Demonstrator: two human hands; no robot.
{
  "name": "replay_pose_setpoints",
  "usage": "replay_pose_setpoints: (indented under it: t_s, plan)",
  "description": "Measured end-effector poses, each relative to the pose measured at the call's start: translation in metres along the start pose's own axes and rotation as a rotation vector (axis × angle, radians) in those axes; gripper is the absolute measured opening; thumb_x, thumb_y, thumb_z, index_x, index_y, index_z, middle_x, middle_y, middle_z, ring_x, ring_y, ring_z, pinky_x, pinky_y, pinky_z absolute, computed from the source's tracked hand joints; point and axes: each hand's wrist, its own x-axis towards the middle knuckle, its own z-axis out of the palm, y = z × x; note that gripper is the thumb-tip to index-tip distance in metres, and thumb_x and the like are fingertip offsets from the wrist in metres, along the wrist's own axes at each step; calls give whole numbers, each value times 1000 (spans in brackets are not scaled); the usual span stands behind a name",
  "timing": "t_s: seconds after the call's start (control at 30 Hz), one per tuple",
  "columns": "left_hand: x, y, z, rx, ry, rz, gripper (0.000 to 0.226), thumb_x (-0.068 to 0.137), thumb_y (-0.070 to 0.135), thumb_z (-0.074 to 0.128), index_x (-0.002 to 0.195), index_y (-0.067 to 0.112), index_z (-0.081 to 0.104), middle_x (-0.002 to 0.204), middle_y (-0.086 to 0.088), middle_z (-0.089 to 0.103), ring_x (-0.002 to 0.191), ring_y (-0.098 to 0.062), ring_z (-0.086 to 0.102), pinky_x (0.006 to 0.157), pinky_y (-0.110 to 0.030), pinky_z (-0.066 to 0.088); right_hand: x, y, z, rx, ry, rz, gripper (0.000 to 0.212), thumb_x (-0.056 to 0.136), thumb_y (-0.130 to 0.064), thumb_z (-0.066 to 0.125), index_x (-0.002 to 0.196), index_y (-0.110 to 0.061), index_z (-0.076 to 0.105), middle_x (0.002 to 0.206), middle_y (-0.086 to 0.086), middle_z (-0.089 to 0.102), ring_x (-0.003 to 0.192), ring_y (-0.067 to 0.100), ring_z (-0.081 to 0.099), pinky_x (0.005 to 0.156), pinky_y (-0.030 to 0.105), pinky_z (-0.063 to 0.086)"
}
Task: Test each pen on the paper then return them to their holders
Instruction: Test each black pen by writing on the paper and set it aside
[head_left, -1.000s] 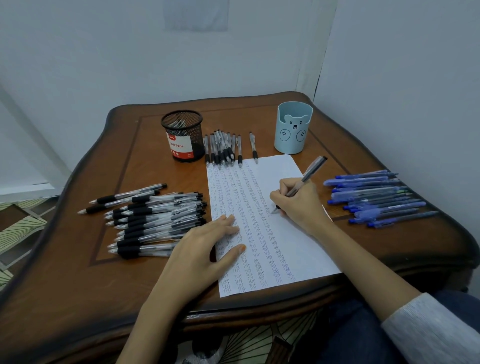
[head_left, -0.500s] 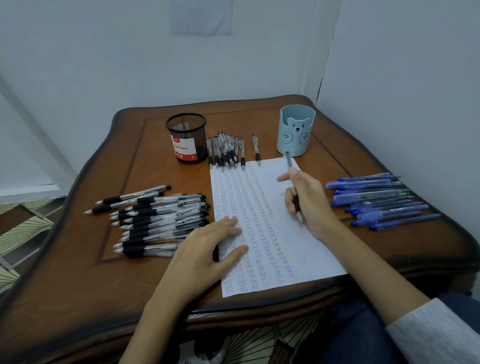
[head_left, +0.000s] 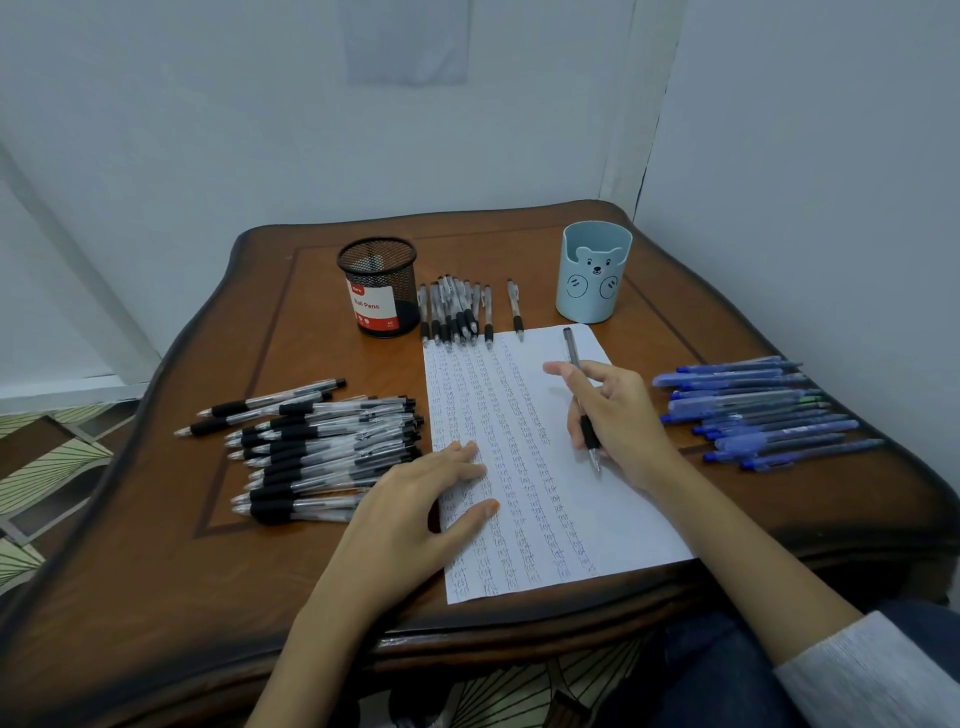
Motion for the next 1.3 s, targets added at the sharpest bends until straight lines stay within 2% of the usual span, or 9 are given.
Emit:
replay_pose_setpoints:
  t_s: [0.17,0.43,0.53,0.67,0.8,1.0,1.17,1.23,1.3]
  plan:
    - [0,0,0,6,5,4,55,82,66,45,122,33,62,135,26,46,128,17,32,103,-9,27,-2,-2,2,-12,-48,-13,34,103,-22,42,131,-8,54,43,5,49,31,5,39,40,12,35]
    - [-1,0,1,4,1,5,56,82,67,44,122,33,61,137,24,46,129,16,32,105,-12,29,-5,-2,5,-1,-128,-33,37,96,-9,55,131,-19,46,51,7,54,38,6,44,43,15,37]
    - [0,0,0,-7,9,3,55,81,66,44,122,32,62,136,25,46,129,15,33,106,-17,33,-1,-5,4,101,-193,45,41,95,1,51,129,-21,48,61,14,56,38,8,44,37,19,31]
    - [0,0,-1,-28,4,-5,55,81,67,45,122,34,61,136,27,46,128,16,33,108,-19,33,13,-6,5,151,-194,112,38,92,-2,60,124,-22,55,68,18,59,38,13,40,39,24,30]
    - [2,-3,-1,-56,16,-11,50,81,65,52,119,34,64,134,27,49,126,16,36,108,-22,36,39,-12,7,-3,-132,59,38,87,-8,69,123,-16,59,75,22,58,38,7,44,41,19,38]
    - [3,-6,-3,-103,23,-13,49,79,64,56,116,33,66,132,27,51,125,17,37,107,-19,33,103,-14,21,-322,-55,-20,45,82,-17,76,123,-8,61,65,2,63,46,5,55,55,21,48]
    - [4,-6,-2,-102,23,-19,47,80,64,57,115,34,65,131,30,50,125,18,35,106,-14,29,137,-17,46,-412,-41,-30,30,83,-18,75,108,-3,65,62,-4,56,51,9,60,55,15,49]
    - [3,-6,-2,-94,22,-17,46,80,63,57,116,35,65,131,32,50,126,19,35,106,-12,27,146,-17,54,-441,-40,-28,26,84,-19,74,103,-3,66,60,-1,59,48,6,58,51,9,46]
    - [3,-6,-2,-93,21,-22,47,81,64,56,117,35,65,131,32,49,126,19,33,106,-10,25,154,-19,60,-453,-27,-29,26,86,-19,72,100,3,67,67,4,64,50,7,57,58,12,50]
